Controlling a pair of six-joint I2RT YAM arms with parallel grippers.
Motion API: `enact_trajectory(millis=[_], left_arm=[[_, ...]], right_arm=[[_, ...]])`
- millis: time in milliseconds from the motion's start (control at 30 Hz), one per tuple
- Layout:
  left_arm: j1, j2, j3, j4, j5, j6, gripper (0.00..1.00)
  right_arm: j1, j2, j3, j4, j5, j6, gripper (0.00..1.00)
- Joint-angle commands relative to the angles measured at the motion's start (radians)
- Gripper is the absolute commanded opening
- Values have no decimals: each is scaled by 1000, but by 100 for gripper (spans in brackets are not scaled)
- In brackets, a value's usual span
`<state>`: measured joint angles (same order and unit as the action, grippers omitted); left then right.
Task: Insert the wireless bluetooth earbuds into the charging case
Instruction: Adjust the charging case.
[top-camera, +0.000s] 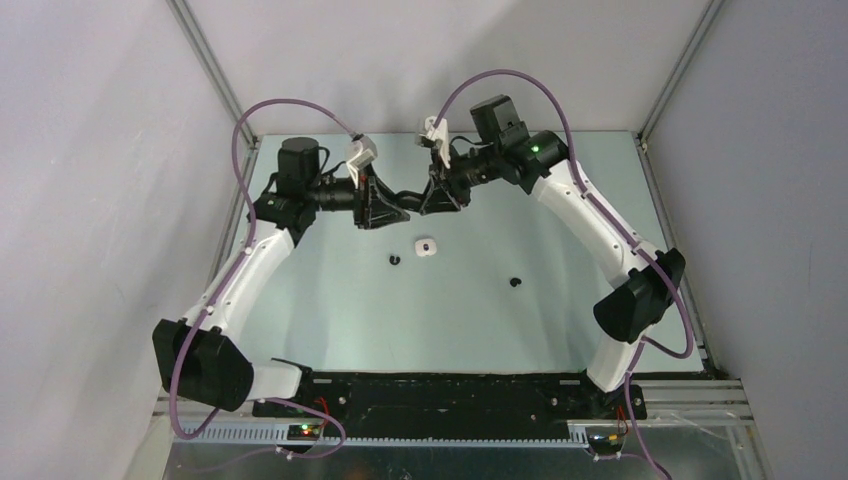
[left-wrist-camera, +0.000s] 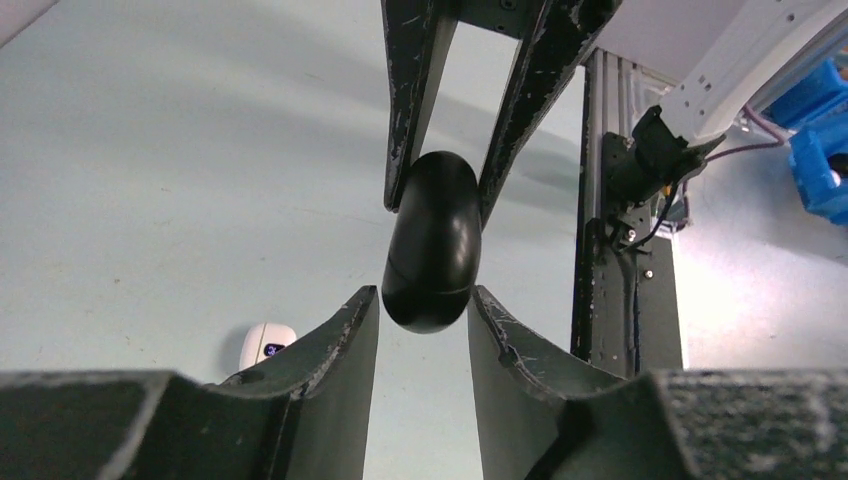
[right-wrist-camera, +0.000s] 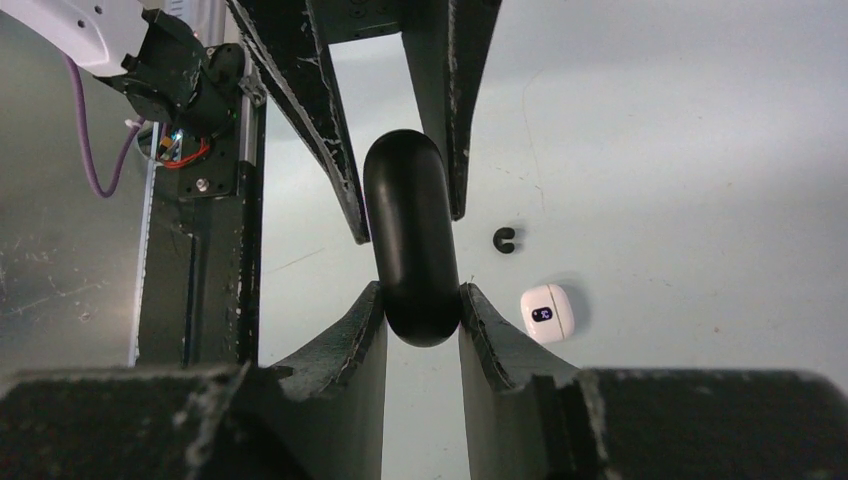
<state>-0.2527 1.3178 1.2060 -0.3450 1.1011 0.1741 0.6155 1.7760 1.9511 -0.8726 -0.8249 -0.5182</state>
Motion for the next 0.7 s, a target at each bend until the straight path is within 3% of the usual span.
enact_trajectory(millis=[0,67,167,233,433,567,667], left_arm=[[11,-20,2,110,33,-123,43],[12,-21,-10,159,37,-176,44],[17,-32,-71,407,35,-333,43],[15,-35,-100,488,28,-433,43],[14,-36,-109,515,25,-459,39],[14,-37,-111,525,17,-479,43],[15,-37,-112,531,22,-481,38]], right_arm=[[-19,-14,11,50,-39,49,8],[-19,-14,8,53,-41,50,8],[-19,-13,5,57,-43,56,8],[-20,-12,5,59,-43,58,8],[-19,-12,3,64,-41,64,9],[-18,-11,-2,66,-41,66,9],[-18,-13,-4,68,-42,69,9]])
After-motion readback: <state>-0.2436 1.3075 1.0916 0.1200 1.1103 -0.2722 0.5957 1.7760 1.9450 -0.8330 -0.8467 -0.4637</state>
